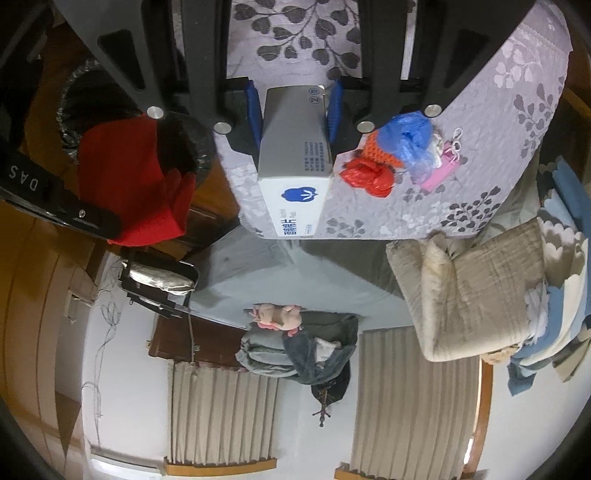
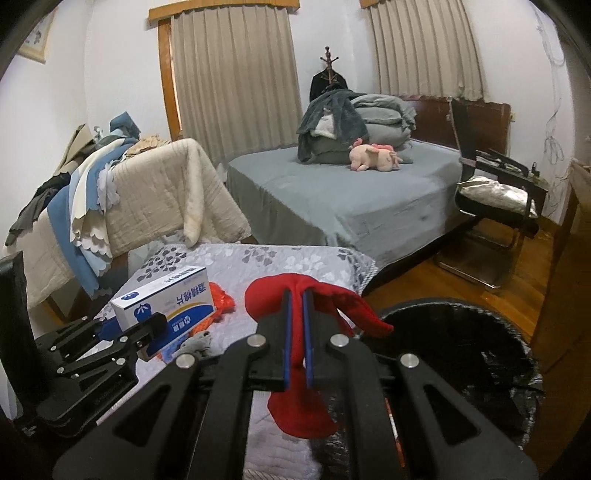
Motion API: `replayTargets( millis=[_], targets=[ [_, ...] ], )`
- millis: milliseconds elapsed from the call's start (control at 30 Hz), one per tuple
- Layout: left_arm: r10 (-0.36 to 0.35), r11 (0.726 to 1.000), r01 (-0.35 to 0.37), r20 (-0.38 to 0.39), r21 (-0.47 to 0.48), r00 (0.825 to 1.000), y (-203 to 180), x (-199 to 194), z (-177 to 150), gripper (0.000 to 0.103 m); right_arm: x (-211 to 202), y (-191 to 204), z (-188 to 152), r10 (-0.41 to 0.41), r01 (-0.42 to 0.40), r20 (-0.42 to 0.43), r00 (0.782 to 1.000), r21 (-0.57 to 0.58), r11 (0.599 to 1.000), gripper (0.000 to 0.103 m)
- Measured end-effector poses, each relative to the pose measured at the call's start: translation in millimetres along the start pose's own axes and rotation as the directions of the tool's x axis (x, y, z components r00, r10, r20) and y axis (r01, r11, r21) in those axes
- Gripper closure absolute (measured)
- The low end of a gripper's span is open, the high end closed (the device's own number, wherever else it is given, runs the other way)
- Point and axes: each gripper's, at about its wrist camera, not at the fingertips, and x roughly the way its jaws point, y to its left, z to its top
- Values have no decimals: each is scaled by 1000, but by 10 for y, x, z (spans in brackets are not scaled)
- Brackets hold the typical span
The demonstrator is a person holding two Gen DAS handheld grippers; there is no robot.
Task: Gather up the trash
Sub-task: 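Carry the tissue box and red glove over the black bin and open both tools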
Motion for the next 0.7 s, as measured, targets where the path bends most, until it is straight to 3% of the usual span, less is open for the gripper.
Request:
replayTargets(
  millis=[700],
  targets=[
    [-149,985,147,18,91,989,-820,33,80,74,-425,-774,-173,-162,160,28,986,77,984,98]
  ],
)
